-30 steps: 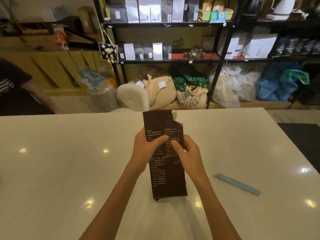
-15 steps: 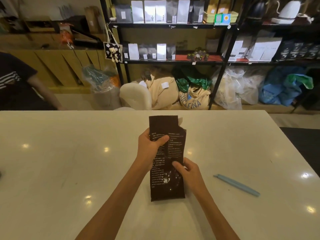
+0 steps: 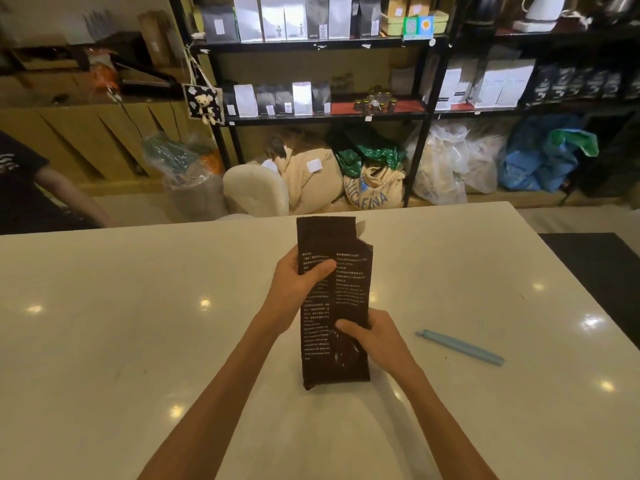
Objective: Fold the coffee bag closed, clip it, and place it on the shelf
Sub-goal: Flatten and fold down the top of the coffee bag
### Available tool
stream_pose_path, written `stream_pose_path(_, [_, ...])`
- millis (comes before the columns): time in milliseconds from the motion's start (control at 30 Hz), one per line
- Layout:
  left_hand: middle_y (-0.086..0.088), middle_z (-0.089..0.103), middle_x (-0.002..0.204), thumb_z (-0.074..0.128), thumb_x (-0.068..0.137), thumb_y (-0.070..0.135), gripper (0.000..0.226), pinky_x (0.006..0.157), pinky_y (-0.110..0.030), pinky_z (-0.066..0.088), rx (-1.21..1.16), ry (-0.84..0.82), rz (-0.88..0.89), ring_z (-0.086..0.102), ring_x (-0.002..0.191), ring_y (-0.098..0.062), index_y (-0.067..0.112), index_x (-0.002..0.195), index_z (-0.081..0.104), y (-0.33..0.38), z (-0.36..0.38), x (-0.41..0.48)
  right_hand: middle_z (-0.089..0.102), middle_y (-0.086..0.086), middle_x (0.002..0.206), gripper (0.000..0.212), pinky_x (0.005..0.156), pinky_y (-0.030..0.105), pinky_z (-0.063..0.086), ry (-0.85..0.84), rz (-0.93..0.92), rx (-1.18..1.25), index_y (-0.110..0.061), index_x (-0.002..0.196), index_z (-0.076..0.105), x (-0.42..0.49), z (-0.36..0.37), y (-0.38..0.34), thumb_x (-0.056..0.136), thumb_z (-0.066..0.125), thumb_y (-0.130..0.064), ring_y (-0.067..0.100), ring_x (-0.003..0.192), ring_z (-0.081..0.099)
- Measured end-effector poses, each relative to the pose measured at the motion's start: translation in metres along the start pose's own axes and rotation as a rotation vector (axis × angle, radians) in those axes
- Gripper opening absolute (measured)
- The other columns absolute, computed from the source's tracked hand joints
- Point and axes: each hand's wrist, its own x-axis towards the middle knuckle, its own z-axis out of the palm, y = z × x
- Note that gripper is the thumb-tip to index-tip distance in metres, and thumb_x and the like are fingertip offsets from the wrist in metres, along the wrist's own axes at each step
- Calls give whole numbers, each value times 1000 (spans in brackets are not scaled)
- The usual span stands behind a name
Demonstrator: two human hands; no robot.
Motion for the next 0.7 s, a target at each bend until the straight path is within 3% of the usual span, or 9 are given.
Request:
stream_pose_path(67, [2, 75, 111, 76, 83, 27, 32, 80, -30, 60, 43, -100, -57, 72, 104, -19, 29, 113, 64, -13, -10, -6, 76, -26, 83, 7, 63, 7, 52, 65, -2, -35, -40, 94, 68, 3, 2, 3, 88, 70, -36, -4, 80, 72])
stream_pose_path(167, [-1, 75, 113, 74, 86, 16, 31, 91, -40, 58, 178, -166, -158, 71, 105, -20, 21, 115, 64, -41, -22, -19, 77, -16, 87, 7, 71, 16, 56, 88, 17, -42, -37, 96, 71, 7, 4, 8, 89, 69, -36, 1, 82, 74])
stream_pose_path(300, [8, 79, 94, 70, 87, 4, 27, 80, -32, 62, 213, -15, -131, 76, 88, -12, 31, 91, 73, -49, -29, -26, 79, -15, 93, 14, 70, 15, 56, -53, 39, 60, -32, 102, 70, 8, 14, 4, 91, 67, -40, 7, 88, 75])
stream_pose_path(367, [6, 80, 91, 70, 87, 5, 31, 78, -30, 61, 262, -17, -112, 76, 87, -14, 35, 85, 75, -46, -30, -22, 79, -11, 92, 19, 71, 20, 58, -10, 26, 62, -28, 100, 72, 11, 18, 3, 91, 65, -42, 9, 87, 76])
stream_pose_path(500, [2, 79, 102, 61, 97, 21, 15, 79, -29, 60, 169, -26, -124, 75, 95, -19, 23, 108, 71, -44, -34, -20, 80, -5, 96, 25, 74, 22, 59, -4, 45, 110, -23, 100, 73, 16, 17, 3, 91, 62, -44, 14, 89, 76])
stream_pose_path(600, [6, 80, 93, 61, 96, 13, 15, 73, -23, 59, 163, 53, -106, 77, 87, -15, 21, 100, 73, -49, -37, -21, 79, -4, 100, 25, 75, 22, 59, -94, 68, 103, -25, 105, 72, 18, 17, 0, 91, 63, -43, 15, 92, 76])
stream_pose_path(700, [7, 80, 87, 61, 96, 12, 18, 72, -22, 59, 196, 65, -105, 77, 83, -14, 23, 94, 75, -49, -36, -19, 79, -9, 96, 15, 71, 19, 58, -17, 14, 87, -29, 99, 73, 22, 15, -3, 91, 66, -39, 13, 89, 76])
